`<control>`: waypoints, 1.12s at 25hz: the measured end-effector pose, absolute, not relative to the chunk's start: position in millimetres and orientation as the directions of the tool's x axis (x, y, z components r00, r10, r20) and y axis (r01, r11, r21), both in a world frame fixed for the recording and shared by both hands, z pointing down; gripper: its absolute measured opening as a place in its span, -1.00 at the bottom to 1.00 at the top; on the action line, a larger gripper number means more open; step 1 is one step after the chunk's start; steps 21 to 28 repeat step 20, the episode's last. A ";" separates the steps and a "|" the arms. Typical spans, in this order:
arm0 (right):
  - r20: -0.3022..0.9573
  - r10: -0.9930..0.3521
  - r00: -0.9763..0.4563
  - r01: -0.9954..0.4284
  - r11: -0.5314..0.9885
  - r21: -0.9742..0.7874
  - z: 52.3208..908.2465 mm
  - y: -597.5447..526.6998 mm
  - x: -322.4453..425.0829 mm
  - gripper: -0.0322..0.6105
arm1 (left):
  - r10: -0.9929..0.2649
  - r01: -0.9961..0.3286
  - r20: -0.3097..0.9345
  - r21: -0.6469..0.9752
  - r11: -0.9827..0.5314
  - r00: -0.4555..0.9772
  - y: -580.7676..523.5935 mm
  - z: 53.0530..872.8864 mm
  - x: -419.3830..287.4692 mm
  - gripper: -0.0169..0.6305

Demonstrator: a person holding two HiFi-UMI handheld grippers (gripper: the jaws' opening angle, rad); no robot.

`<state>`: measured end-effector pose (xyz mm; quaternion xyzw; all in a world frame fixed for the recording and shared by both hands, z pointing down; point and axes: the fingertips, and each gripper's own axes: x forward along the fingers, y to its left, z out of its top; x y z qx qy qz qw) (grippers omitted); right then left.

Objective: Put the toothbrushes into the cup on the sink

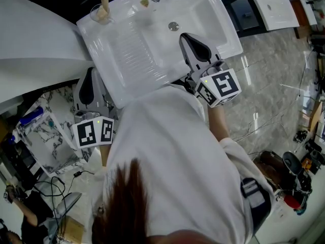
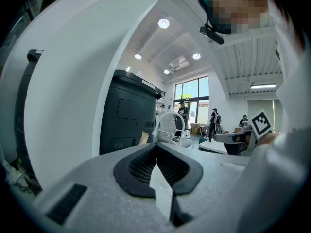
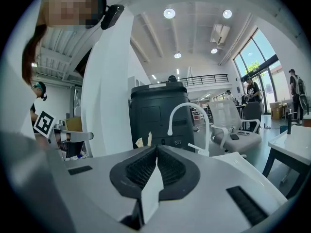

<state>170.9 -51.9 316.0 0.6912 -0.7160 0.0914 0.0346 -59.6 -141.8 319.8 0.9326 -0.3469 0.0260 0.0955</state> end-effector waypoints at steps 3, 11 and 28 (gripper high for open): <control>0.178 -0.983 -0.038 -0.996 0.023 -0.083 316.6 -51.7 171.1 -0.85 | -0.642 -0.652 0.118 0.164 -0.740 0.758 -142.5 321.4 -60.3 -0.90; 0.183 -0.983 -0.029 -0.997 0.016 -0.074 315.6 -50.8 170.0 -0.85 | -0.642 -0.651 0.115 0.181 -0.737 0.758 -144.1 322.8 -63.0 -0.90; 0.189 -0.981 -0.038 -0.998 0.027 -0.063 315.5 -50.6 169.0 -0.85 | -0.639 -0.648 0.114 0.196 -0.736 0.760 -143.9 324.4 -63.9 -0.90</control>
